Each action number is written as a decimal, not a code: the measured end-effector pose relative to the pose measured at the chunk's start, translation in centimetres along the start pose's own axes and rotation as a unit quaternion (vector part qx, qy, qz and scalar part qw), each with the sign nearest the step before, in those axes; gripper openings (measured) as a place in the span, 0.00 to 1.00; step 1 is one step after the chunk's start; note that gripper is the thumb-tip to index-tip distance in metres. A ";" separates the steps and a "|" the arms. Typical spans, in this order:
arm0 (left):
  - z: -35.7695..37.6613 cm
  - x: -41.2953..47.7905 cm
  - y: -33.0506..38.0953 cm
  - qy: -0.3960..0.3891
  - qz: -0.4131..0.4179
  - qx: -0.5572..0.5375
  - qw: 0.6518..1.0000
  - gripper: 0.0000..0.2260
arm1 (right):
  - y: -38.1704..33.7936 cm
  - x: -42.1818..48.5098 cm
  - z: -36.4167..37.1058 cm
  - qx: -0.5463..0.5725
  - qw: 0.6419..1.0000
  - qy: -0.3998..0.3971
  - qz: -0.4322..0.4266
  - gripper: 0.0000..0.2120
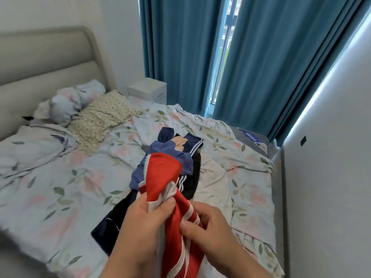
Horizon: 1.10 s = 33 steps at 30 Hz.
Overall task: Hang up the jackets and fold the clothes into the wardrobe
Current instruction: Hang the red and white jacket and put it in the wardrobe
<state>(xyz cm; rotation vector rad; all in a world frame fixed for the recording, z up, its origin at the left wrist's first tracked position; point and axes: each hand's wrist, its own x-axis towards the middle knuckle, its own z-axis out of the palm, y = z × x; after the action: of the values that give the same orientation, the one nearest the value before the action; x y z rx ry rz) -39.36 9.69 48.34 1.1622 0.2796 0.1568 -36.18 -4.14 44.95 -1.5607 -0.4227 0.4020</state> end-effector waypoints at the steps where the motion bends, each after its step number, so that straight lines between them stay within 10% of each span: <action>1: -0.3 -1.1 1.2 0.029 0.029 0.018 0.999 0.06 | -0.8 -0.3 1.1 -0.014 1.000 0.005 -0.005 0.08; 9: -4.8 -10.0 6.2 0.199 0.147 0.122 0.961 0.08 | -5.8 -4.3 5.8 -0.057 0.996 -0.021 -0.057 0.11; 17: -5.8 -20.6 6.2 0.230 0.182 -0.081 0.953 0.10 | -9.9 -9.4 9.6 -0.070 0.978 -0.167 -0.102 0.11; 25: -5.5 -29.0 7.2 0.312 0.200 -0.209 0.905 0.31 | -12.3 -13.4 14.1 -0.003 0.958 -0.260 -0.118 0.10; 33: -9.7 -31.1 8.5 0.374 0.246 -0.168 0.878 0.13 | -13.5 -13.5 18.3 -0.012 0.949 -0.288 -0.128 0.12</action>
<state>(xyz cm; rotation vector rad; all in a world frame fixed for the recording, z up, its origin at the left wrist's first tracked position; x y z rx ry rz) -71.76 13.28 56.81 0.7569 0.6059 1.0808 -57.32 5.24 57.75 -1.3696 -1.0724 0.6509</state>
